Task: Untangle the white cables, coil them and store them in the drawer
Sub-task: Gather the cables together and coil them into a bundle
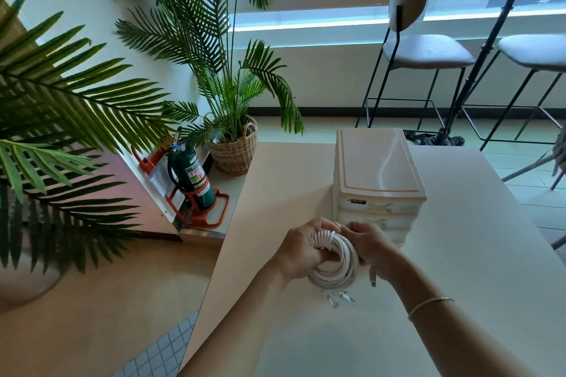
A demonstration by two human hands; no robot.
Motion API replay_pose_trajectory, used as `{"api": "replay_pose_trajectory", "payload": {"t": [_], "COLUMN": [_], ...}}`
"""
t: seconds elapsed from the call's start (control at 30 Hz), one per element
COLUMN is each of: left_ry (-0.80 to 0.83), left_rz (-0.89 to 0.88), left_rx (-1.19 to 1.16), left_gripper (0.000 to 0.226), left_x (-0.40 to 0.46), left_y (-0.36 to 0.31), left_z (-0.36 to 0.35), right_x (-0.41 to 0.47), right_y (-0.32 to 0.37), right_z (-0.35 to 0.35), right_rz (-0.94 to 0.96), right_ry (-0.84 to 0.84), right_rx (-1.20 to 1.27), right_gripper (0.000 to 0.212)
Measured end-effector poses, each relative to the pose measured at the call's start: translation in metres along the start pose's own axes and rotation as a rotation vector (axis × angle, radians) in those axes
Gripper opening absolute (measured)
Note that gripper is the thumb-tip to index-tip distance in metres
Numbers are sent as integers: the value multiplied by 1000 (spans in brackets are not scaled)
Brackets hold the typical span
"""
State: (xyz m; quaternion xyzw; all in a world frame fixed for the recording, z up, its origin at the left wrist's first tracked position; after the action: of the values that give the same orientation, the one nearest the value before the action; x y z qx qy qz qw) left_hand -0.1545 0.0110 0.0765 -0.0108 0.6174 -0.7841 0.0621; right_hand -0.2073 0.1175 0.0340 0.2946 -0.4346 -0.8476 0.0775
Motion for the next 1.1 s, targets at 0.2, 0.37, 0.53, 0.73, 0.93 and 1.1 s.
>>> {"api": "replay_pose_trajectory", "payload": {"t": [0.2,0.37,0.53,0.73,0.93,1.1], "left_ry": [-52,-145,-337,-377,-315,-232], "left_rz": [53,65,89,242,401,459], "left_rx": [108,245,282,130,-165,-384], "left_gripper": [36,31,24,33,37,38], "left_x": [3,5,3,2,-2,-3], "left_y": [1,4,9,27,54,61], "left_z": [6,18,35,40,29,15], "right_x": [-4,-3,-30,-33,-25,-24], "right_y": [-11,-6,36,38,30,31], "right_z": [-7,8,16,-16,-22,-22], "right_rz": [19,61,300,191,46,15], "right_ry": [64,-113,-374,-326,-298,-276], "right_rx": [119,-84,-321,-785,-881,-956], "right_gripper": [30,25,13,25,31,32]}}
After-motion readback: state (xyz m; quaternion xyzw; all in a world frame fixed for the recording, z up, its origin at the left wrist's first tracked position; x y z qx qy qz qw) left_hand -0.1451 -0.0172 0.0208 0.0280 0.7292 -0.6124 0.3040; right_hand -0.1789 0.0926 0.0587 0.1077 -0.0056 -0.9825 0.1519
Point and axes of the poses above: each hand's wrist, its own x-axis towards the middle knuckle, its own z-axis out of the back of the hand, y = z × x, the point moved 10 cm from there along x, towards the middle knuckle, and after that the axes turned 13 degrees about -x, right-handed, at the moved point
